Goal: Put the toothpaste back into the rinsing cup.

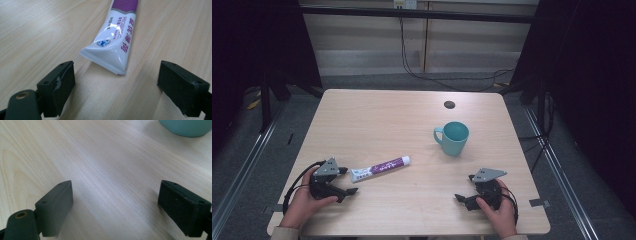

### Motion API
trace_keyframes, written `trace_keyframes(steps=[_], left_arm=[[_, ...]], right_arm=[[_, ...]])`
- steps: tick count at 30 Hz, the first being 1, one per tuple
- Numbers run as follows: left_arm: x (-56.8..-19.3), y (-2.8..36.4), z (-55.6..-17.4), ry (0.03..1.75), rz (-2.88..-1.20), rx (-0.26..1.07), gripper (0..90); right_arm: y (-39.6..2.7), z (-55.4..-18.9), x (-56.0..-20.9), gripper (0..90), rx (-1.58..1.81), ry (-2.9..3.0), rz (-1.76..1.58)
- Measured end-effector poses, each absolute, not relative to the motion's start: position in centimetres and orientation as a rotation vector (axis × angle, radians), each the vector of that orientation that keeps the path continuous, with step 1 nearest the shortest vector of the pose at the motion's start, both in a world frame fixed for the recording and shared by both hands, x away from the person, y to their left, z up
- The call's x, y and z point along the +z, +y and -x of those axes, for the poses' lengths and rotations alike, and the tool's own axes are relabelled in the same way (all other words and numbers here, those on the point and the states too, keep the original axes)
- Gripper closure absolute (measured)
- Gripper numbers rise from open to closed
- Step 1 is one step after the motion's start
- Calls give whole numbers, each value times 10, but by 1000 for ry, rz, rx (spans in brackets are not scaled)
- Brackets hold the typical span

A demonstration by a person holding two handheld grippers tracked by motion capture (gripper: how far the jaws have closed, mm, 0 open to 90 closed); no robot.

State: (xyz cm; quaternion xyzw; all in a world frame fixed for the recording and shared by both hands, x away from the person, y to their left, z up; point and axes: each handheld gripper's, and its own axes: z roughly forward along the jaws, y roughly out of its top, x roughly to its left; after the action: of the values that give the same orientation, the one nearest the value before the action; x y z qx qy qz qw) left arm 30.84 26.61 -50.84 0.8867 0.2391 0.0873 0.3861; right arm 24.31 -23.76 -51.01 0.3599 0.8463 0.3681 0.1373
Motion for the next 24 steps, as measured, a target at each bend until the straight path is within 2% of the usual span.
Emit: trace_keyframes(steps=[5,9,12,24], left_arm=[[-508,266,-309,626,-2258,238,157],[-499,262,-312,720,-2329,240,173],[-491,258,-316,717,-2387,225,220],[-458,225,-340,655,-2645,180,261]], right_arm=[[-238,-243,-510,121,1065,2449,-1042],[-238,-243,-510,121,1065,2449,-1042],[-238,-243,-510,120,1066,2449,-1042],[-238,-243,-510,120,1065,2449,-1041]])
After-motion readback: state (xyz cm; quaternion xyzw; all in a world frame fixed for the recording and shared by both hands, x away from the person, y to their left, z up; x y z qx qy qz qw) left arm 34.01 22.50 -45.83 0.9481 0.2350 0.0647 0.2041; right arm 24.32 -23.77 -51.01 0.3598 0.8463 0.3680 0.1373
